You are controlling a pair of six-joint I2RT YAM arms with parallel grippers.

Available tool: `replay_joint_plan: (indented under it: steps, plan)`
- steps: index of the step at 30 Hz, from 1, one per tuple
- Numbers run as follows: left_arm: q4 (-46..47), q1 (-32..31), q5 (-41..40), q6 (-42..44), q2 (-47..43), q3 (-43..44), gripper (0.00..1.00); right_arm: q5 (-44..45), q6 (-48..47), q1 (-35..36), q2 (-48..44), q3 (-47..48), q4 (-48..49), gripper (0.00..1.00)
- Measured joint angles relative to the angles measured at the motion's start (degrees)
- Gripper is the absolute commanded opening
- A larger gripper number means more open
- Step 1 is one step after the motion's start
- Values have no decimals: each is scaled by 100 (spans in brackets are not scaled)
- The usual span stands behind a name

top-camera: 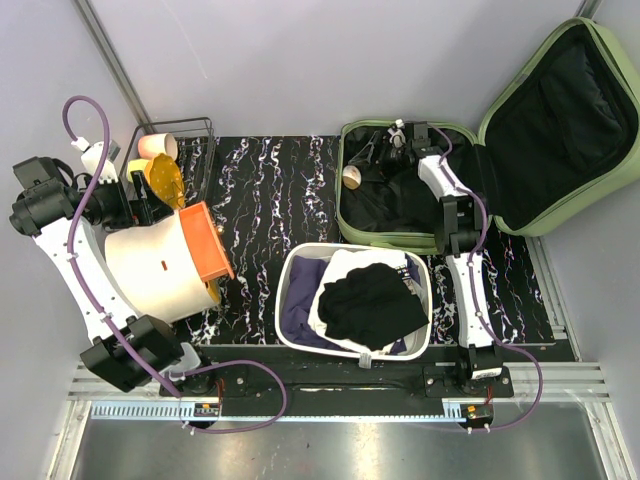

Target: Open, take out, and arrange the luggage

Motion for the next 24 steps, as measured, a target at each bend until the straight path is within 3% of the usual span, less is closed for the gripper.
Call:
replay_joint_plan:
  steps: [5, 13, 14, 16, 17, 20, 24]
  plan:
    - [2, -20, 0, 0, 0, -2, 94, -409, 286, -55, -20, -140, 310, 90]
    - [2, -50, 0, -4, 0, -2, 94, -660, 522, -57, -20, -411, 446, 53]
    - [2, -55, -2, -4, 0, -2, 94, -669, 560, -55, -20, -444, 468, 52]
    - [4, -68, -2, -4, 0, -4, 94, -673, 662, -57, -20, -573, 531, 57]
    - [7, -70, -2, -4, 0, -11, 94, -708, 778, -63, -20, -623, 584, 70]
    - [15, -81, -4, -2, 0, -48, 94, -874, 1001, -85, -61, -643, 791, 85]
    - [20, -83, -11, -4, 0, -76, 95, -986, 1147, -76, -155, -785, 1051, 94]
